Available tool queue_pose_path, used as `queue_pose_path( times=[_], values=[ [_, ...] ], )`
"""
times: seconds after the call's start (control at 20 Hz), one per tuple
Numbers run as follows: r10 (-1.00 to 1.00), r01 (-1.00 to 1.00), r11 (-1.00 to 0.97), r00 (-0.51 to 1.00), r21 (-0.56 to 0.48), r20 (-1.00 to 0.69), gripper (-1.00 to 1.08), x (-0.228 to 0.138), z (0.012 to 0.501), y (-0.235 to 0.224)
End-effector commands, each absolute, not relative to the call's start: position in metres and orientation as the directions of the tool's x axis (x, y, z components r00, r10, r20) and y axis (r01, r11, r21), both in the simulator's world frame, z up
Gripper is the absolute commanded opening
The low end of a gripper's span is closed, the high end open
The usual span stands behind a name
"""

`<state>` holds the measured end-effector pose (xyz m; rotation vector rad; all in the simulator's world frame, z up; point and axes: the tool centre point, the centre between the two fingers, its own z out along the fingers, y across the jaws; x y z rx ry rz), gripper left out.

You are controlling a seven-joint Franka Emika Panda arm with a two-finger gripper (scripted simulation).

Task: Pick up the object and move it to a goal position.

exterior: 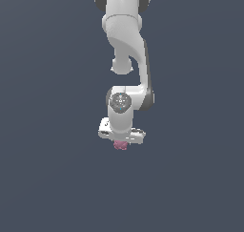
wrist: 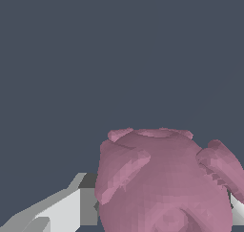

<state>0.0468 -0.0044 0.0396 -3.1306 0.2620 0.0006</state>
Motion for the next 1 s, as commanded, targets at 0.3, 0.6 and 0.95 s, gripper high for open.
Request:
queue_pose_path(
  times=[0.3,0.6,0.95],
  values=[
    [-0.166,-0.166,-0.986,0.986,0.000,0.000,-1.00,0.047,0.040,-0.004],
    [-0.166,-0.166,-0.986,0.986,0.000,0.000,-1.00,0.046,0.054,-0.001],
    [-0.166,-0.166,-0.986,0.986,0.000,0.000,-1.00,0.044,0.100,0.009]
  ],
)
